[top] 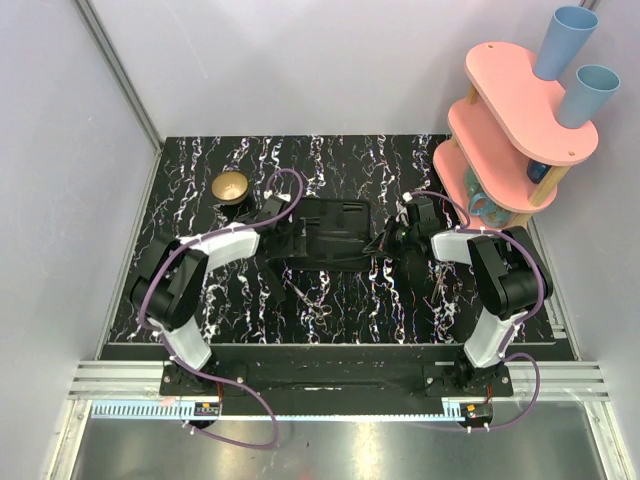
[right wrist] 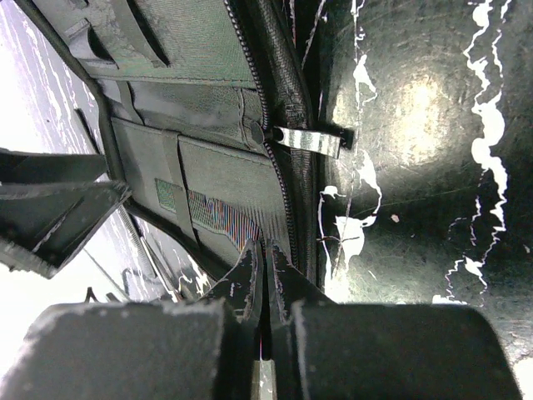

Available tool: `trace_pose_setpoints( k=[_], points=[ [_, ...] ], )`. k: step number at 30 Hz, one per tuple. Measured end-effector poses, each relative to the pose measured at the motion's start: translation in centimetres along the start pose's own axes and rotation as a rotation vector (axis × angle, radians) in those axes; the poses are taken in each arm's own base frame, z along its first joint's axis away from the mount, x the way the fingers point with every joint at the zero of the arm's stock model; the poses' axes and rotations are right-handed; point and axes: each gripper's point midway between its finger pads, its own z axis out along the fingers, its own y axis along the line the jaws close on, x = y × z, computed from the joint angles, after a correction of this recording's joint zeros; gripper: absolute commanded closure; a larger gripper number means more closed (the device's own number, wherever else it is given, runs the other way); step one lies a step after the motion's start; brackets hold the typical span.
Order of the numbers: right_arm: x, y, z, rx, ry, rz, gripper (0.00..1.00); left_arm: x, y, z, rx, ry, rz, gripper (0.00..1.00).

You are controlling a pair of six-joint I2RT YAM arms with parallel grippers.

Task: Sort the hair-cutting tools
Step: Place the comb in the hairdressing tool bag.

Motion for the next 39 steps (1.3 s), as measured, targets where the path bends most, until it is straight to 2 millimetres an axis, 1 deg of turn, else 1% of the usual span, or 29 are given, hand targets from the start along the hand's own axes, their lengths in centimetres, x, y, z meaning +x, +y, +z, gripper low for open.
trace_pose_setpoints(
  k=[1, 2, 3, 6, 7, 9, 14, 18, 21, 24, 25, 26, 30, 39],
  points=[
    [0.0, 0.0, 0.0, 0.001, 0.000, -0.004, 1.00, 0.3, 0.4, 0.6, -0.003, 0.017, -0.013, 0.33],
    [0.0, 0.0, 0.0, 0.002, 0.002, -0.007, 1.00, 0.3, 0.8, 1.1, -0.011, 0.026, -0.022, 0.43],
    [-0.1, 0.1, 0.0, 0.001, 0.002, -0.015, 1.00, -0.3, 0.7, 1.3, 0.002, 0.017, -0.037, 0.47],
    [-0.2, 0.3, 0.0, -0.005, 0.002, -0.034, 1.00, -0.7, -0.1, 1.9, 0.041, 0.022, -0.045, 0.55],
    [-0.3, 0.3, 0.0, -0.007, 0.001, -0.041, 1.00, -0.9, -0.6, 2.1, 0.062, 0.024, -0.044, 0.57],
    [-0.3, 0.5, 0.0, -0.015, 0.001, -0.048, 1.00, -0.9, -0.7, 2.3, 0.067, 0.026, -0.037, 0.58],
    [-0.2, 0.9, 0.2, -0.057, -0.012, -0.058, 1.00, -0.9, -0.7, 2.3, 0.084, 0.035, -0.043, 0.59],
    [0.7, 0.7, 0.5, -0.105, -0.027, -0.006, 1.00, -0.9, -0.7, 2.3, 0.099, 0.040, -0.050, 0.59],
    [1.2, 0.6, 0.5, -0.137, -0.053, 0.030, 1.00, -0.9, -1.2, 2.3, 0.129, 0.039, -0.059, 0.58],
    [1.8, 0.4, 0.4, -0.163, -0.069, 0.061, 1.00, -0.8, -1.8, 2.3, 0.166, 0.041, -0.068, 0.56],
    [1.9, 0.5, 0.4, -0.171, -0.073, 0.068, 1.00, -0.8, -2.0, 2.3, 0.175, 0.042, -0.070, 0.55],
    [1.9, 0.5, 0.6, -0.178, -0.074, 0.074, 1.00, -0.8, -2.1, 2.3, 0.178, 0.043, -0.072, 0.52],
    [1.9, 0.9, 0.9, -0.198, -0.081, 0.086, 1.00, -0.8, -2.4, 2.2, 0.198, 0.040, -0.082, 0.47],
    [2.4, 1.3, 1.7, -0.211, -0.086, 0.110, 1.00, -0.8, -2.6, 2.1, 0.219, 0.021, -0.088, 0.47]
  ],
)
